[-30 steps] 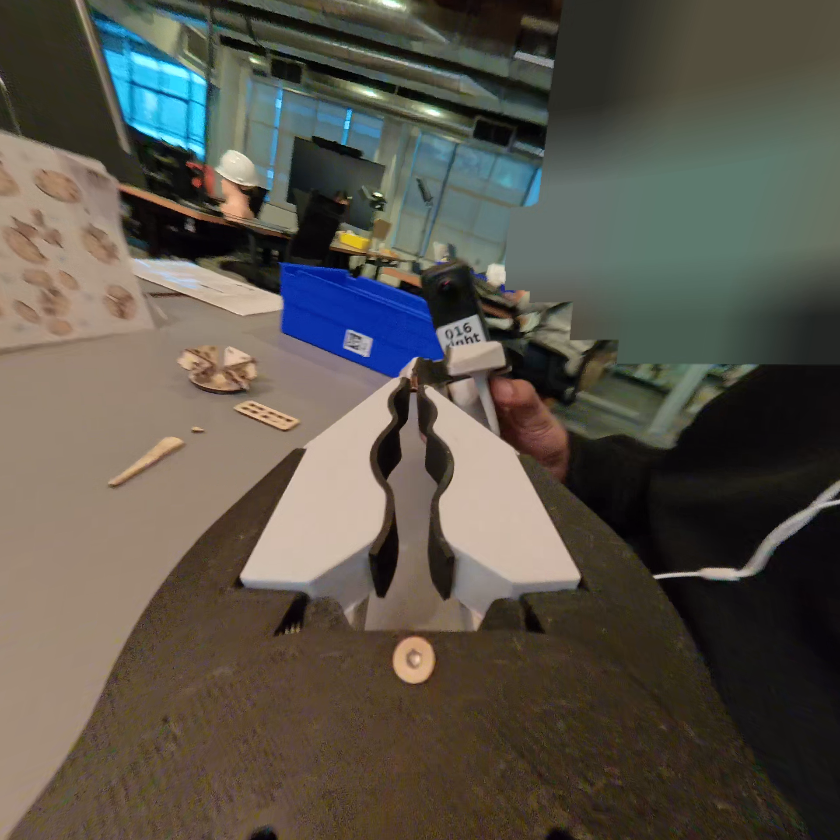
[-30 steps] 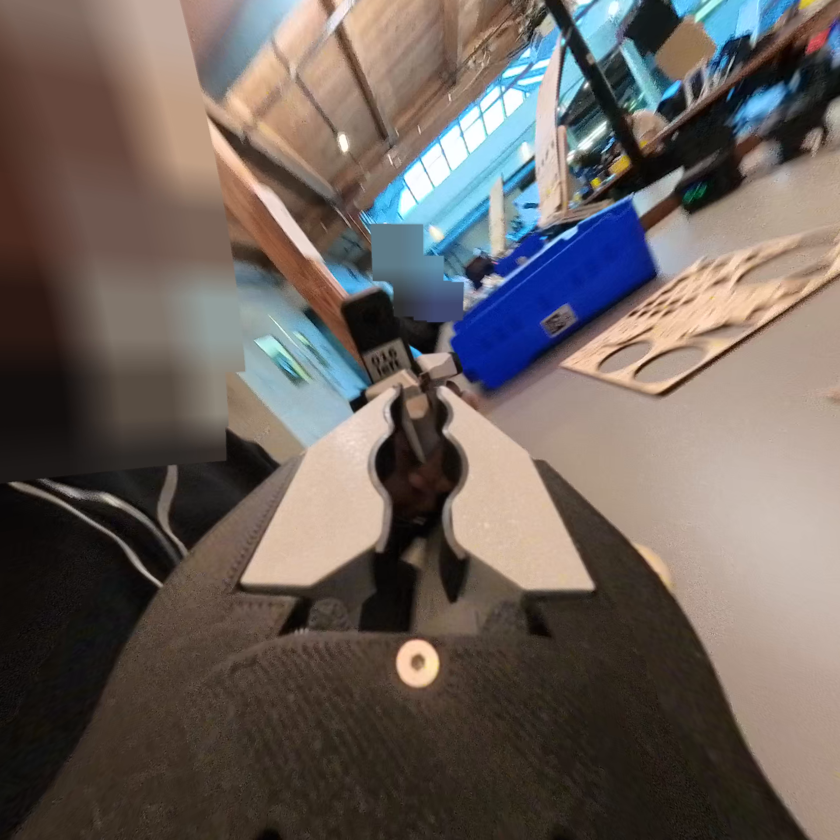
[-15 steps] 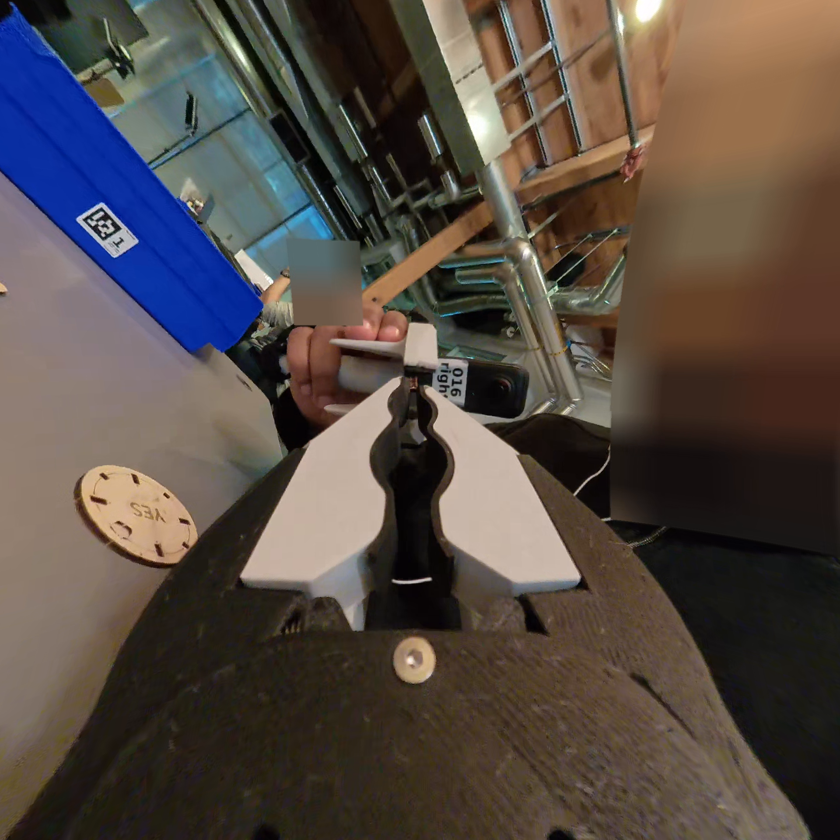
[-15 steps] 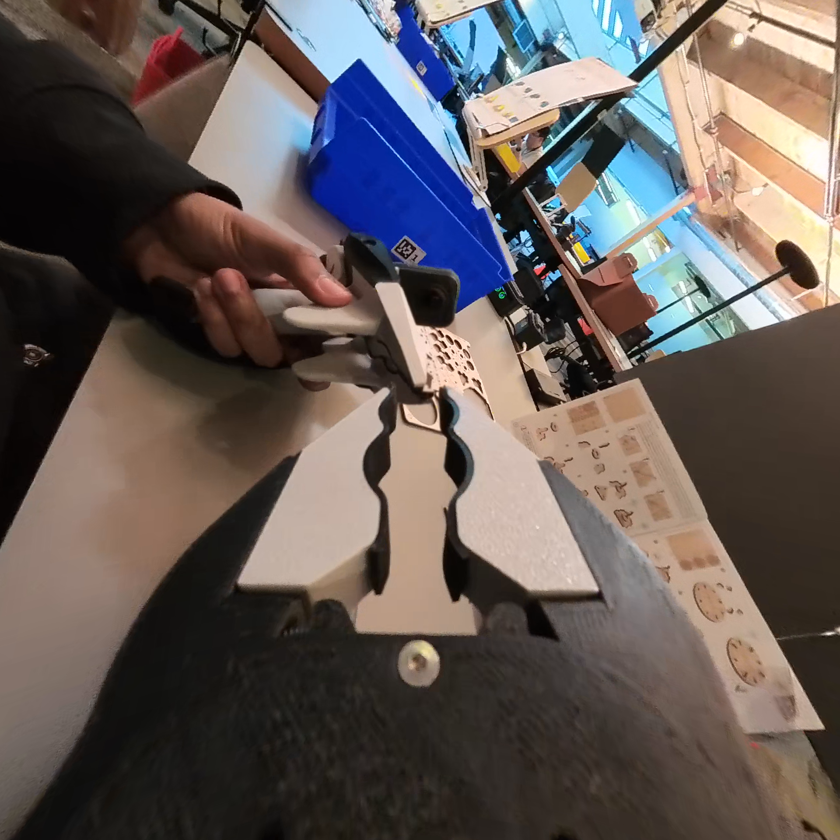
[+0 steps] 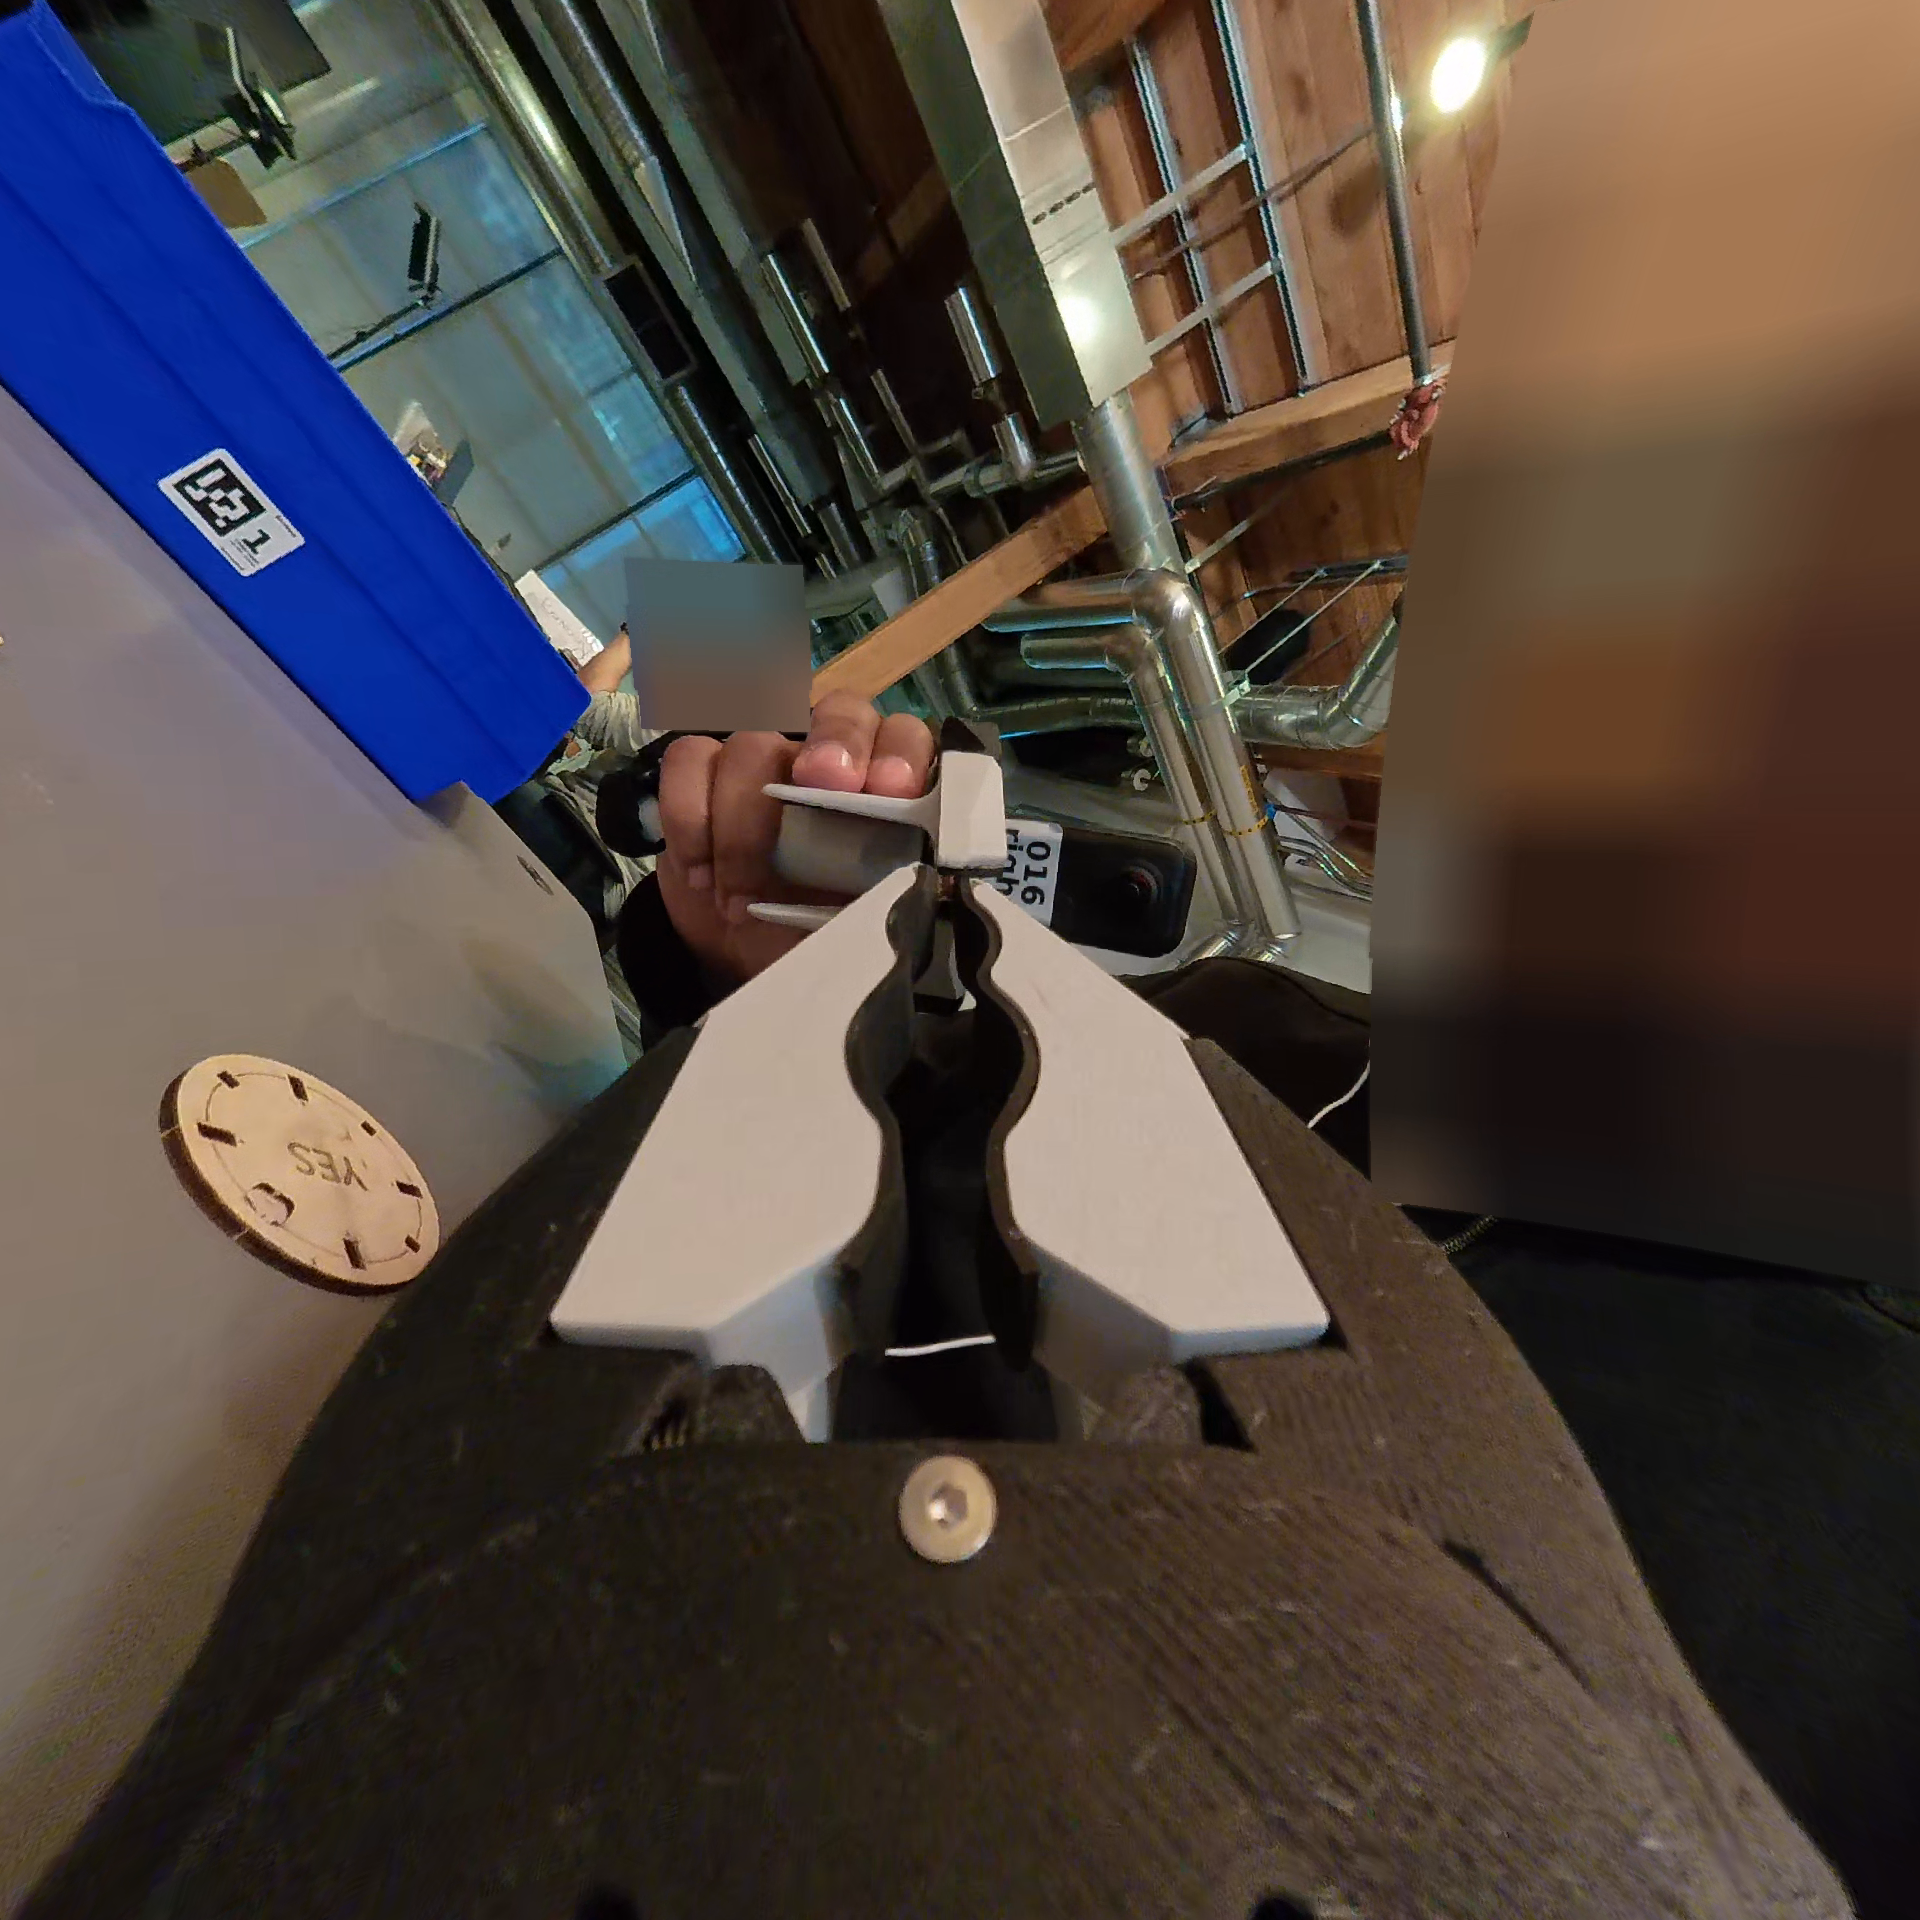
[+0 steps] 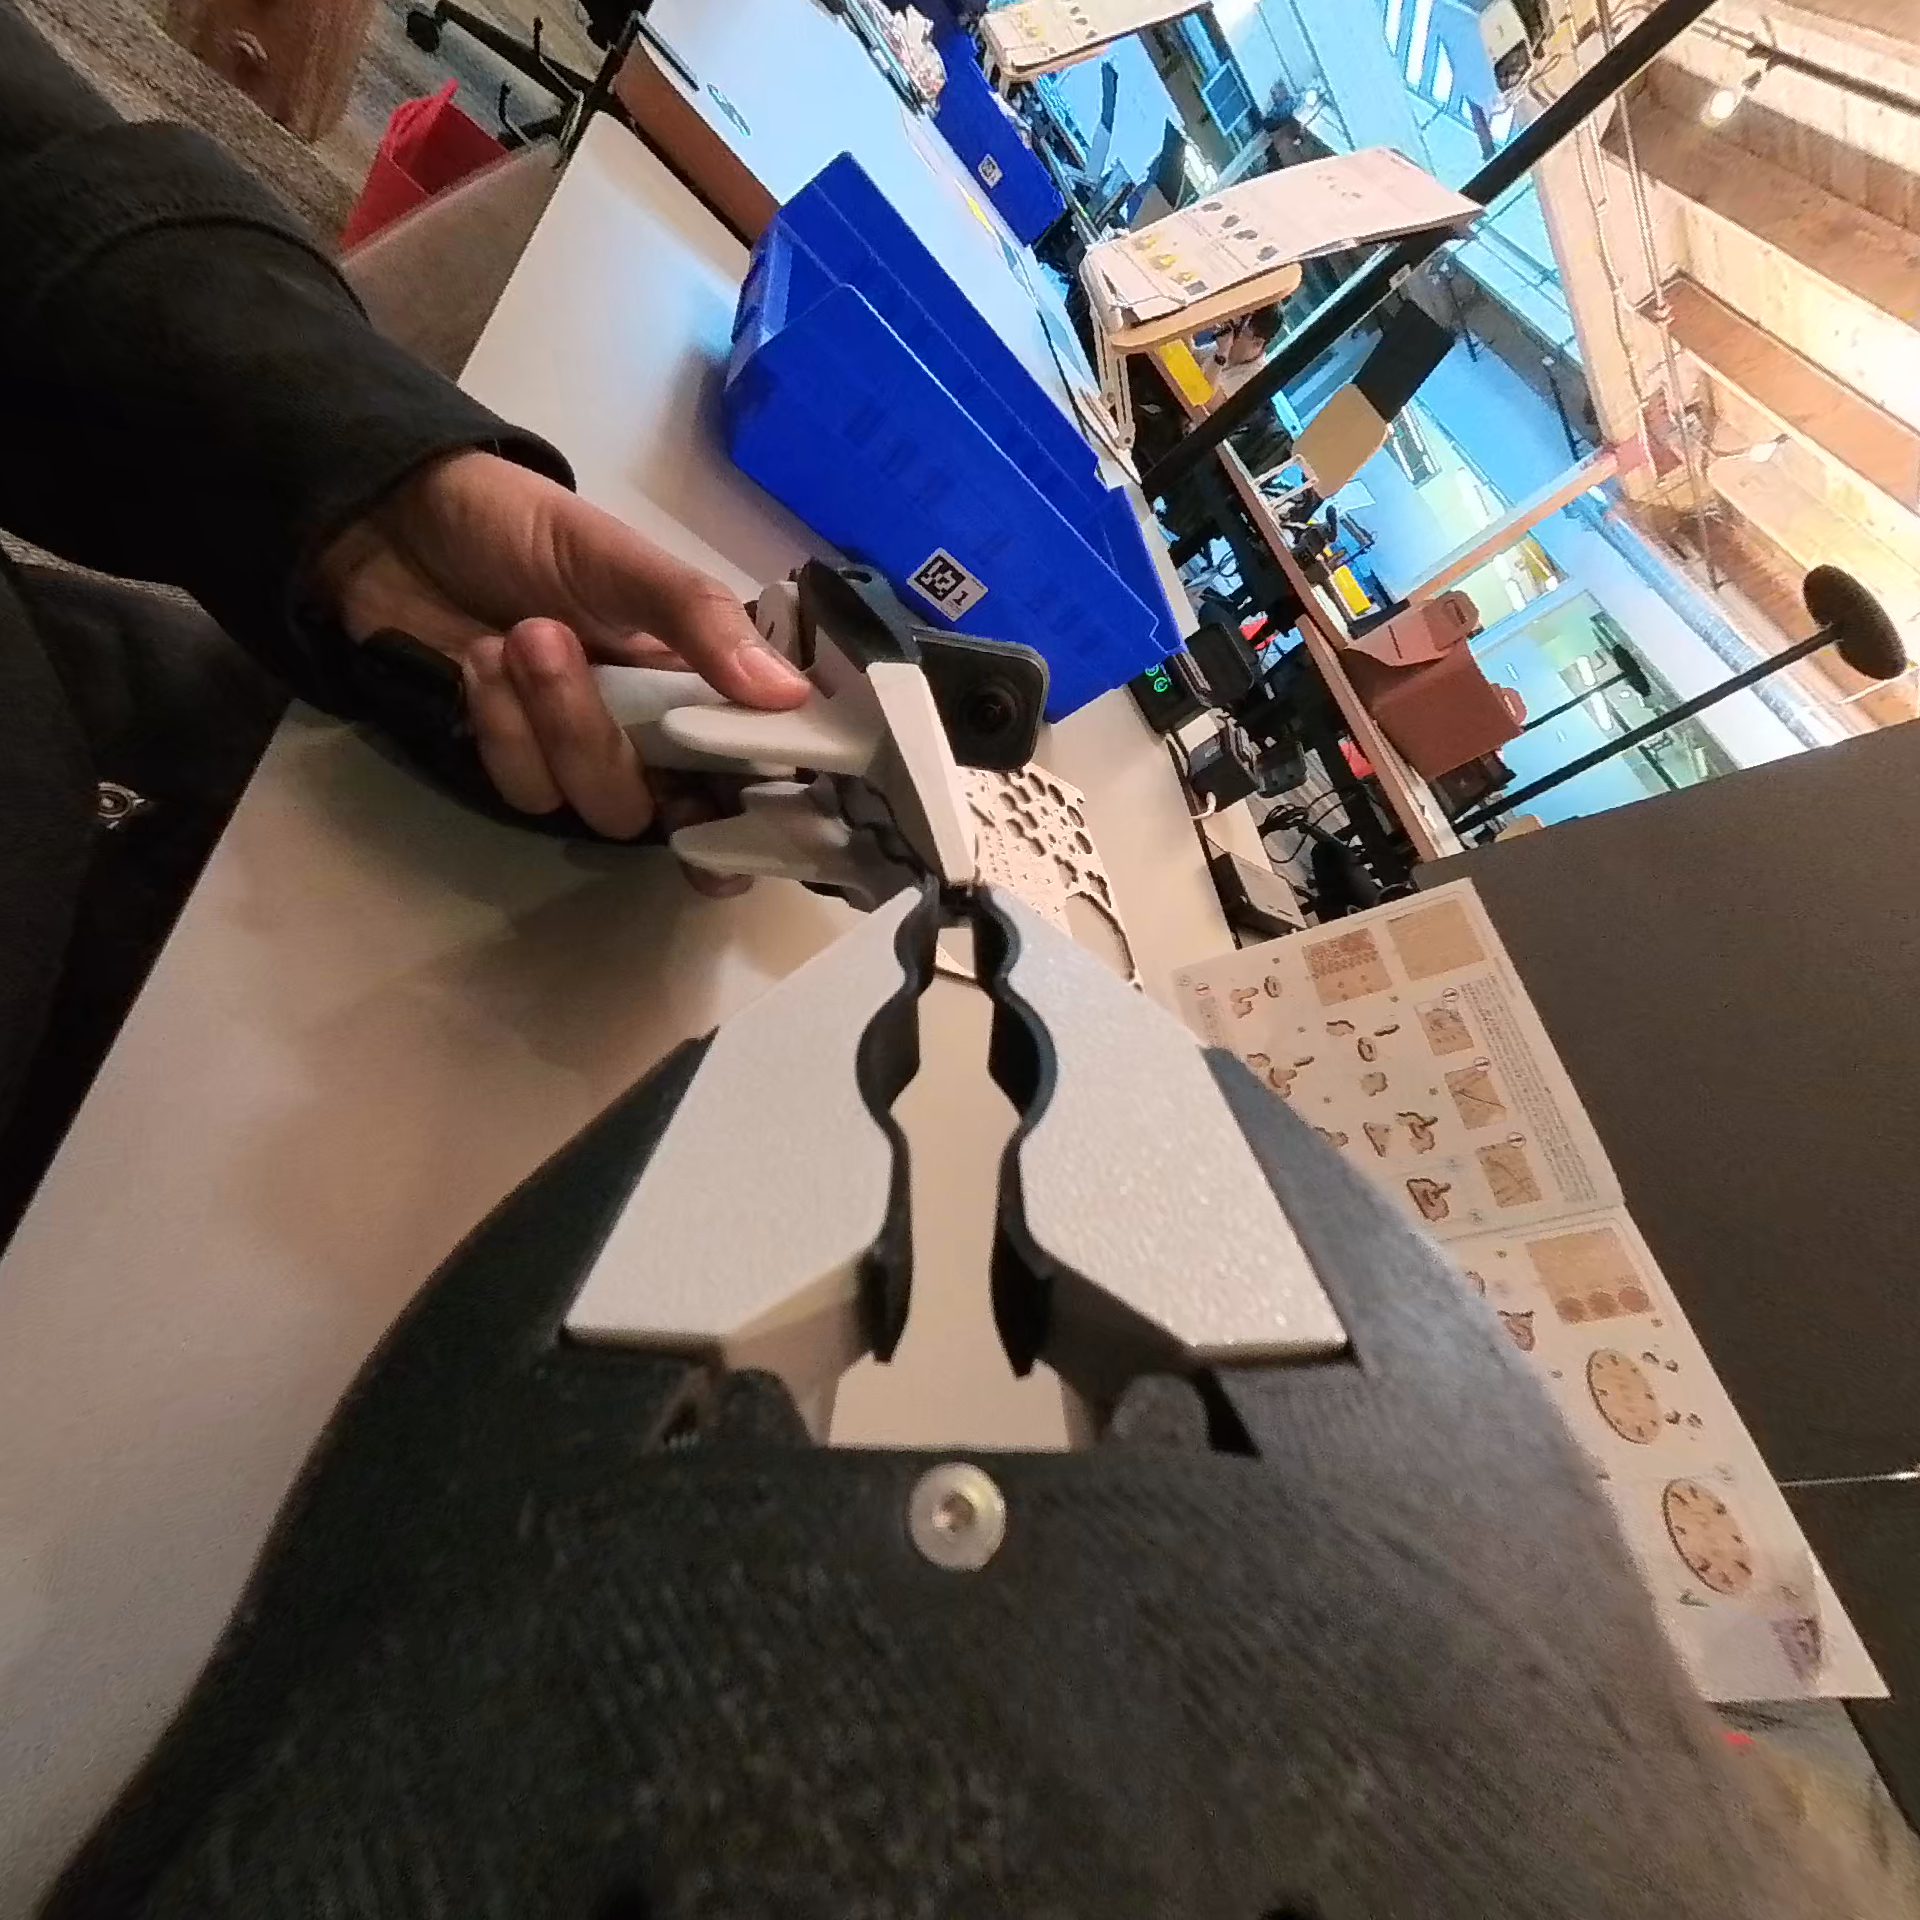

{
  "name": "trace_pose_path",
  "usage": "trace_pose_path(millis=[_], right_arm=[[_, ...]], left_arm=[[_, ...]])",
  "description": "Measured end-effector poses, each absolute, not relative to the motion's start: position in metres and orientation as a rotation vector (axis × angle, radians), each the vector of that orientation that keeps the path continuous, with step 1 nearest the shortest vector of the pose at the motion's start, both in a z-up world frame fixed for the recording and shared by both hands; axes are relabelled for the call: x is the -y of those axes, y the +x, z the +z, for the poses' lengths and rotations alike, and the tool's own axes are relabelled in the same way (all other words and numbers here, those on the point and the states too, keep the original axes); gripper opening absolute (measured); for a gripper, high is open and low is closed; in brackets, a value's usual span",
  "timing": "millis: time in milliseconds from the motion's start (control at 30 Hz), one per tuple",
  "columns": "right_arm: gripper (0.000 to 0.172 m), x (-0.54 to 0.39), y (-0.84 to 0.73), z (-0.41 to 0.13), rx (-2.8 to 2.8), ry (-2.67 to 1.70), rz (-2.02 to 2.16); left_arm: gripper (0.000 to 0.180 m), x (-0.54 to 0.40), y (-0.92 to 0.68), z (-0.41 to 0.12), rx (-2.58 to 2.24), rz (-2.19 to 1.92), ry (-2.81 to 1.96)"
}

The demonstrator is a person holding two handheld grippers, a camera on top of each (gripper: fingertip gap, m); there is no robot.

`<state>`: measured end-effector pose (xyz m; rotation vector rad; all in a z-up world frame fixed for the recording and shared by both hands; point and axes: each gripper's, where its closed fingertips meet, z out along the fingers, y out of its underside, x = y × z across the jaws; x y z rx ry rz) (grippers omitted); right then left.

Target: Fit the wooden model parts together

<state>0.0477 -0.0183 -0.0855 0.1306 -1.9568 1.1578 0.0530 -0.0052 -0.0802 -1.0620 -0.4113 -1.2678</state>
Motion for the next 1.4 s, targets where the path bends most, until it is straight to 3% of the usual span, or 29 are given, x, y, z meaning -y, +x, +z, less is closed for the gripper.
trace_pose_path(millis=[167,233,667,1100,1200,1400], right_arm=[[0.004,0.018,0.047,-0.086,1.966,0.113,1.168],[0.004,0.017,0.047,-0.087,1.968,0.107,1.162],[0.004,0.013,0.049,-0.08,2.029,0.002,1.309],[0.004,0.006,0.062,-0.078,2.381,-1.001,2.209],[0.003,0.002,0.068,-0.068,2.361,-1.197,2.436],[0.004,-0.002,0.076,-0.087,2.432,-1.456,2.449]], left_arm=[[0.001,0.006,0.052,-0.079,0.411,-1.27,-1.05],[0.01,0.008,0.05,-0.077,0.408,-1.29,-1.02],[0.009,0.011,0.044,-0.075,0.414,-1.197,-1.025],[0.004,0.005,0.058,-0.076,0.154,-0.21,-1.423],[0.005,-0.002,0.069,-0.082,0.068,-0.109,-1.497],[0.004,-0.01,0.08,-0.087,-0.001,-0.038,-1.547]])
